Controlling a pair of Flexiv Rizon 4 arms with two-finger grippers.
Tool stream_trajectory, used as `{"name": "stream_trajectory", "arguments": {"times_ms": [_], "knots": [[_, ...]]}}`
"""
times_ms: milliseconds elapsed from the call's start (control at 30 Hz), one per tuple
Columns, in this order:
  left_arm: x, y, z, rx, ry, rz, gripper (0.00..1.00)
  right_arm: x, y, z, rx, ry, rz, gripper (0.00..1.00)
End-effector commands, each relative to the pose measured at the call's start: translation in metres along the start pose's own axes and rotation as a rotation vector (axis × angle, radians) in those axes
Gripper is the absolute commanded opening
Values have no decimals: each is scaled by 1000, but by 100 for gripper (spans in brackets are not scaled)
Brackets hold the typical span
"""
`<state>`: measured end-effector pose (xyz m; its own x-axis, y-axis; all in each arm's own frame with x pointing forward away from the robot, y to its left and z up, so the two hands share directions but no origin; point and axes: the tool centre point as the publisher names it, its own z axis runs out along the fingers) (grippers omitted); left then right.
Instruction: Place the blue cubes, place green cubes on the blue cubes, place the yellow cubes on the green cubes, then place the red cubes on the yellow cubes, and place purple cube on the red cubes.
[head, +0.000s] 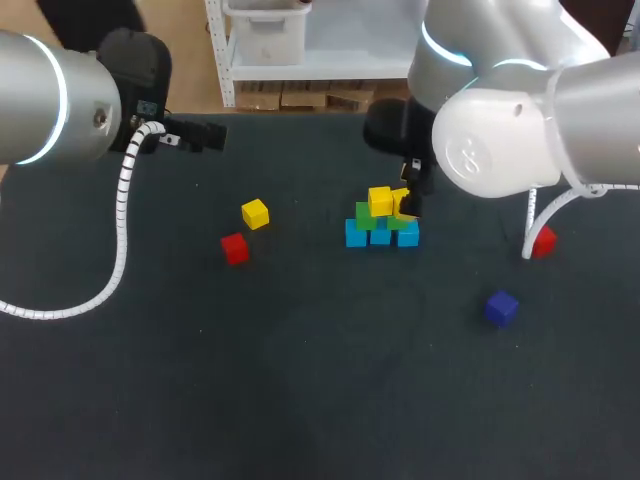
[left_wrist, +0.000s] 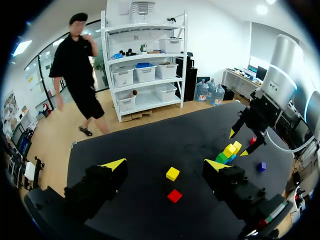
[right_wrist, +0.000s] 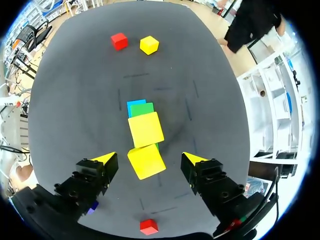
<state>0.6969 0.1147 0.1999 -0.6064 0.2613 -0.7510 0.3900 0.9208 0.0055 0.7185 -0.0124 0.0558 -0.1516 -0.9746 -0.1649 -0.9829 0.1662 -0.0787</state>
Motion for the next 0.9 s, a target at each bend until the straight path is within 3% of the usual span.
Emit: {"name": "stream_trajectory", "arguments": {"times_ms": [33,267,667,900], "knots": [[0,1,0,3,1,0,100,1,1,0,6,-4,-1,83],[0,1,0,3,1,0,100,-2,-2,0,21,-3,-2,82],[0,1,0,3,1,0,100,-4,-6,3,50,13,0,92],[0,1,0,3,1,0,100,-4,-8,4,57,11,5,91]]}}
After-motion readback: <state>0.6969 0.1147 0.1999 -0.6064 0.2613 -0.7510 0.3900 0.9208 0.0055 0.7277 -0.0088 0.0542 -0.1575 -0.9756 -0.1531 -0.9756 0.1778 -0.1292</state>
